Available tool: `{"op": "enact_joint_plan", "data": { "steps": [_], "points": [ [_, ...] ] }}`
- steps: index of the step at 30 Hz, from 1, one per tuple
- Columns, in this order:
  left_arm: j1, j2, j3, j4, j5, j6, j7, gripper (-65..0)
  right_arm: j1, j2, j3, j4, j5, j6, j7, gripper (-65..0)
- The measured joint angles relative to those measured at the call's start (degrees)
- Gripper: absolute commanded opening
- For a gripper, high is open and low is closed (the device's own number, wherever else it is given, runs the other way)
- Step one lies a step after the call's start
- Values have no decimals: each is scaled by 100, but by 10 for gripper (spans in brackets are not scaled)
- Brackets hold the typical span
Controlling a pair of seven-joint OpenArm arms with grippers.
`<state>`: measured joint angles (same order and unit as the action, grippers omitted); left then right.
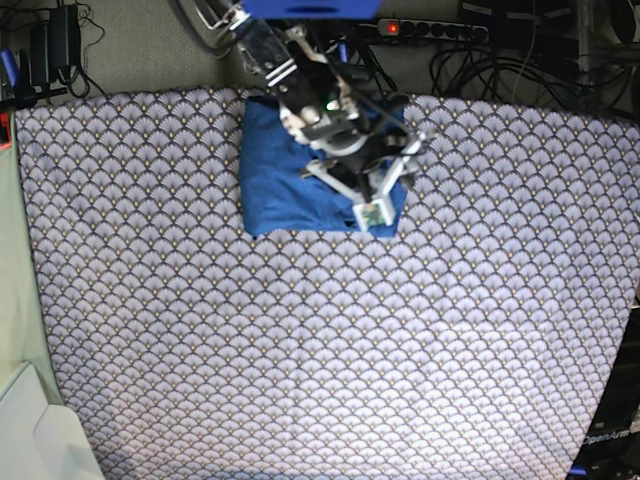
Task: Fold the T-shirt properly
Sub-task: 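Press and smooth the folded bundle with the right gripper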
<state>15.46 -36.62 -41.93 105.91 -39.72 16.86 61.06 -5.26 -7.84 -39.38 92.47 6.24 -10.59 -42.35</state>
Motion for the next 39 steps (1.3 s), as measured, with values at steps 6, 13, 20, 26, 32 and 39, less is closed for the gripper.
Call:
{"op": "enact_joint_plan", "data": {
  "steps": [6,13,20,26,32,39],
  "points": [
    [-11,-2,-4,0,4,2,2,-104,85,46,-640,223,-7,15,55,-352],
    [-9,-4,-4,-2,2,2,4,-104,352,439,-551,863,28,26,509,-365],
    [4,2,-7,11,0,2,46,-104,313,817,619,846,66,22,476,-583],
    [13,0,-9,11,-2,0,48,-104,-28,876,1097,848,22,20,487,-650],
    [9,7,-9,11,4,0,46,-105,-374,831,1091,846,22,20,487,-650],
    [17,11,-9,11,4,2,46,-105,-501,1040,227,713,7,22,450,-650]
  ]
}}
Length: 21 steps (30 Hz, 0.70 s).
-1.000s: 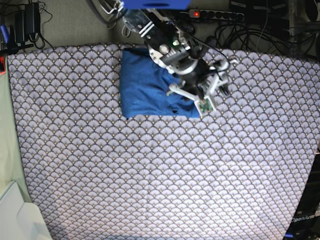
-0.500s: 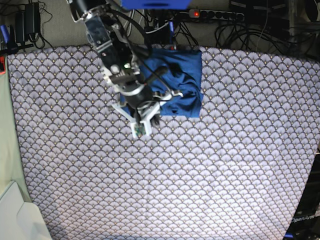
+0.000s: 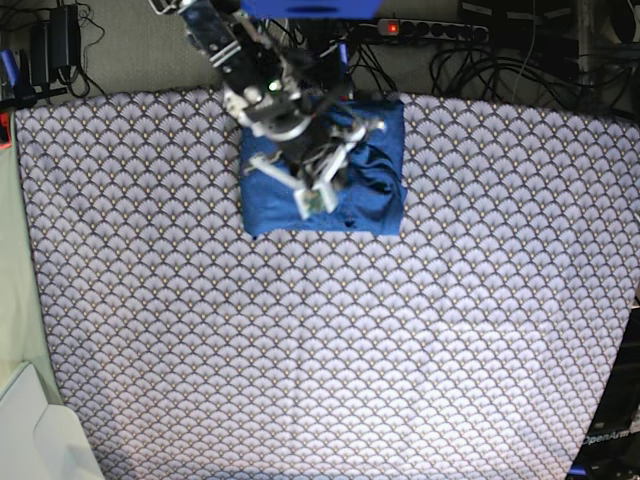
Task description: Fold the T-shirt properly
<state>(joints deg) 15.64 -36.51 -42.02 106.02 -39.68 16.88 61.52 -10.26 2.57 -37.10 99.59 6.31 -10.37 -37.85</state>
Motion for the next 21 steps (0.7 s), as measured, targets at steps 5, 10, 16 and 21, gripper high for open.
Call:
{"op": "enact_joint_plan", "data": {
  "steps": [5,10,16,21],
  "points": [
    [2,0,0,0,0,0,0,-105,-42,214,-518,-35,-7,0,24,-650],
    [4,2,0,0,-4,0,0,-105,-42,455,-872,-15,-2,-2,-367,-650],
    [4,2,0,0,-2,0,0,-105,-44,455,-872,518,-2,0,-778,-649],
    [4,2,0,0,-2,0,0,-105,-13,431,-874,728,-4,0,-1106,-649]
  ]
}}
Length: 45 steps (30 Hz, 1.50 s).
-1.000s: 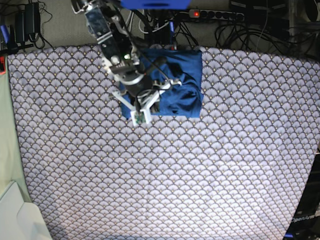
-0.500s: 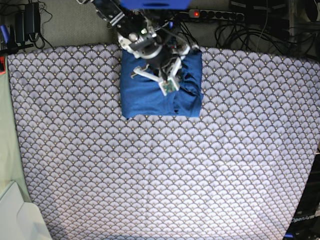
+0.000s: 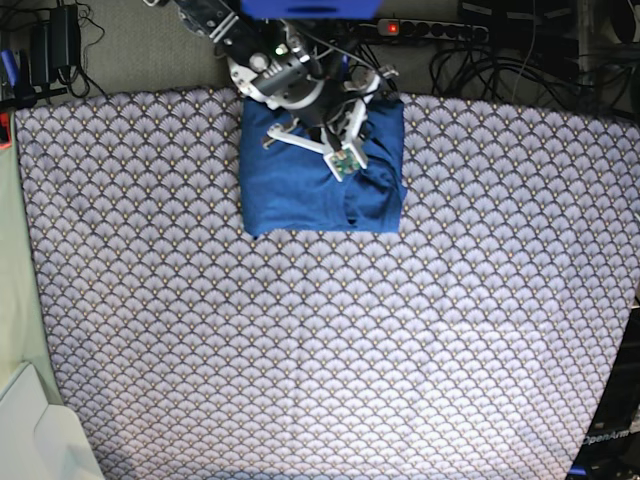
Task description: Fold the T-shirt properly
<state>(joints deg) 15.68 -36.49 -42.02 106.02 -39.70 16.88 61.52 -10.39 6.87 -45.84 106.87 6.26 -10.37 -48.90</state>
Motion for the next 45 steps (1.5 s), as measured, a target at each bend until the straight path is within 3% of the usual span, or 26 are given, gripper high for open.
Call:
{"op": "enact_joint_plan", "data": {
  "steps": [13,18,30,35,38,45],
  "points": [
    [195,-2,-9,0,-2,0,0,-105,595,-13,-7,-560,7,0,7,-649],
    [208,7,-334,0,22,2,-22,-105,553,-63,-11,-857,11,0,-13,-650],
    [208,0,-487,7,0,0,2,-103,452,-127,-1272,-890,44,-2,2,-650],
    [319,-2,-487,4,0,0,17,-103,448,-109,-1283,-739,17,-4,-87,-650],
    [317,-2,-487,7,0,-2,15,-103,409,74,-1202,-173,-4,-11,-76,-650],
    [319,0,-487,4,0,0,15,-103,450,197,-669,299,0,-7,-66,-650]
  ]
}}
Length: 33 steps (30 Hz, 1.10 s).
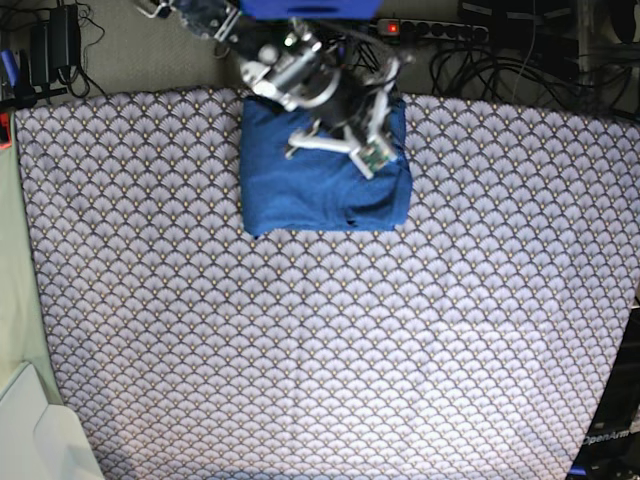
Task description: Fold the T-shirt properly
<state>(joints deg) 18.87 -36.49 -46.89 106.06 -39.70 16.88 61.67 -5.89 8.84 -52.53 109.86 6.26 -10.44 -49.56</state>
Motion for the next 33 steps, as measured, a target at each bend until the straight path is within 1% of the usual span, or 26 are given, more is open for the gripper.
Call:
{"op": "enact_joint_plan", "data": {
  "steps": [3,4,6,12,16,20,23,27,33],
  "points": [
    [0,0,0,0,-2,-2,2,-103,0,-22,304,-297,15,4,118,-650],
    [-2,0,0,0,2,0,2,-104,39,-22,365,-463,17,7,22,-650],
    [-2,-2,17,0,0,-2,2,-104,149,-2,380,-686,20,4,7,-650],
    [-2,0,17,0,-2,-2,2,-104,133,-33,387,-1220,24,7,509,-650],
    [-2,0,17,0,-4,-2,4,-103,42,-48,177,-1488,-120,-17,831,-650],
    [-2,0,17,0,-4,-2,4,-103,44,-133,-162,-1574,-131,-42,938,-650],
    [-4,2,17,0,-24,0,4,-103,31,-262,-378,-1600,-103,-39,822,-650],
    [-2,0,17,0,-26,-2,4,-103,46,-295,-619,-1604,-48,-39,763,-650],
    [-9,39,26,2,-26,0,-13,-103,125,-295,-616,-1615,-35,-37,737,-650]
  ]
}}
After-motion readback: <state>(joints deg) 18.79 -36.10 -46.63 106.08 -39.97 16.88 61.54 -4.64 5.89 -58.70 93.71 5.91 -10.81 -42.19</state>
